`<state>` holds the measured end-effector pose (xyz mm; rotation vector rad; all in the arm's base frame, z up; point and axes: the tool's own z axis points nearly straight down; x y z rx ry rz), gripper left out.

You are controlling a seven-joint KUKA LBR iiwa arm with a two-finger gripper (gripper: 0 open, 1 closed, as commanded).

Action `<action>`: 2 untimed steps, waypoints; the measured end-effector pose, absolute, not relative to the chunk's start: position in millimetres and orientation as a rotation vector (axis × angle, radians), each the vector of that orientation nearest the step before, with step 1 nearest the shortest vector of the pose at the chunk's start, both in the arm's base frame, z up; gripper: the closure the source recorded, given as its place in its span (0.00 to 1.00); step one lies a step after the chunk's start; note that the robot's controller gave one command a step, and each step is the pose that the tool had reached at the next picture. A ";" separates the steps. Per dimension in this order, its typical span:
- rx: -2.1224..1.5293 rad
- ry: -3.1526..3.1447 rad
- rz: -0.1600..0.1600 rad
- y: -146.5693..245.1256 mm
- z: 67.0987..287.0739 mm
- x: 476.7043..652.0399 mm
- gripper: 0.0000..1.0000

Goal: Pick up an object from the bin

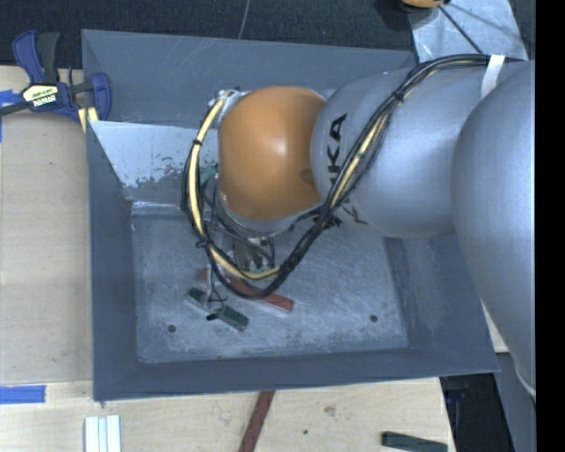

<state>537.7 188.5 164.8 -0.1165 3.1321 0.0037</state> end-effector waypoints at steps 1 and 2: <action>-0.481 3.091 0.005 146.6 73.3 515.2 1.00; -0.480 3.091 0.005 146.6 73.2 515.2 1.00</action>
Offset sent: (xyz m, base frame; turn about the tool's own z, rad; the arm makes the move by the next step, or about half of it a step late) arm 0.0000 0.0000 0.0000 0.0000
